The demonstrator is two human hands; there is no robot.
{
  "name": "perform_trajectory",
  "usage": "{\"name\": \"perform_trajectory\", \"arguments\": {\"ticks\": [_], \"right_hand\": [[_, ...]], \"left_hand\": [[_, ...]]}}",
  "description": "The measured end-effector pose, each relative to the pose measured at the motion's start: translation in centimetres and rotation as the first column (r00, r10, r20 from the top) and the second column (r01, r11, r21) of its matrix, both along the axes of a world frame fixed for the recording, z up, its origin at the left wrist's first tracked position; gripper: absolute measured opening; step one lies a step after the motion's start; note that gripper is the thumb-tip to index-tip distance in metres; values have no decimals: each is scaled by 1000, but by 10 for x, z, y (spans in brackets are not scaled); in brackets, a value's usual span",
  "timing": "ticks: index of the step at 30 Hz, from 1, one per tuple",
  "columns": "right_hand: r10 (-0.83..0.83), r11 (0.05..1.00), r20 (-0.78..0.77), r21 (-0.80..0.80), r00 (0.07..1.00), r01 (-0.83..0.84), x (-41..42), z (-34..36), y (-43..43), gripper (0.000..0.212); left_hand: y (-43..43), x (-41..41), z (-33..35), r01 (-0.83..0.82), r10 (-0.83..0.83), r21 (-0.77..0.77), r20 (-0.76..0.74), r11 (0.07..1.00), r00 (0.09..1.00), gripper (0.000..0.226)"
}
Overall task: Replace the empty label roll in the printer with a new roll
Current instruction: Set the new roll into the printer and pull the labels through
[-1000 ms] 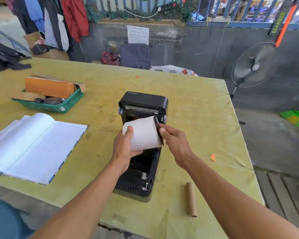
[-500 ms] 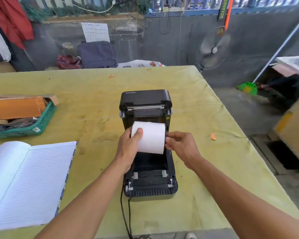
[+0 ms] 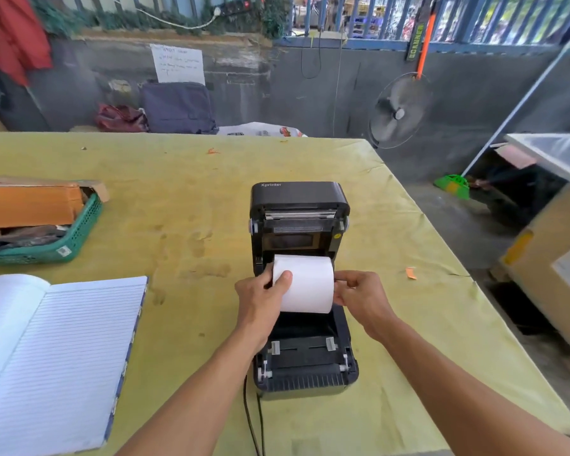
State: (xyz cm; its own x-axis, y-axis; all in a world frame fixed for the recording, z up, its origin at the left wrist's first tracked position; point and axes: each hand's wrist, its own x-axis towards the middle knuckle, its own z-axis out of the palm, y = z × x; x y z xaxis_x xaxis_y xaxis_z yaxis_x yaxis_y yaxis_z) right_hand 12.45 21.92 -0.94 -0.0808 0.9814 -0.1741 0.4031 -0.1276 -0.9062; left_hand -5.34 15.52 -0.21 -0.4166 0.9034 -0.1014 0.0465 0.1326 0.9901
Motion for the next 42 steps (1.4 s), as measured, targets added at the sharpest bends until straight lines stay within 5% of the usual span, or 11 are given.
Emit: {"name": "perform_trajectory", "arguments": {"ticks": [11,29,42], "right_hand": [[7,1000,193,15,981,-10,-7,-18,18,23],[55,997,225,35,973,-65,1,-17,5,24],[44,990,229,122,973,-73,3,-15,-7,17]], "left_hand": [[3,-5,-8,-41,39,-128,-20,991,999,37],[-7,3,-11,-62,45,-123,-139,991,989,31],[-15,3,-13,-37,26,-157,-71,987,997,33]]}}
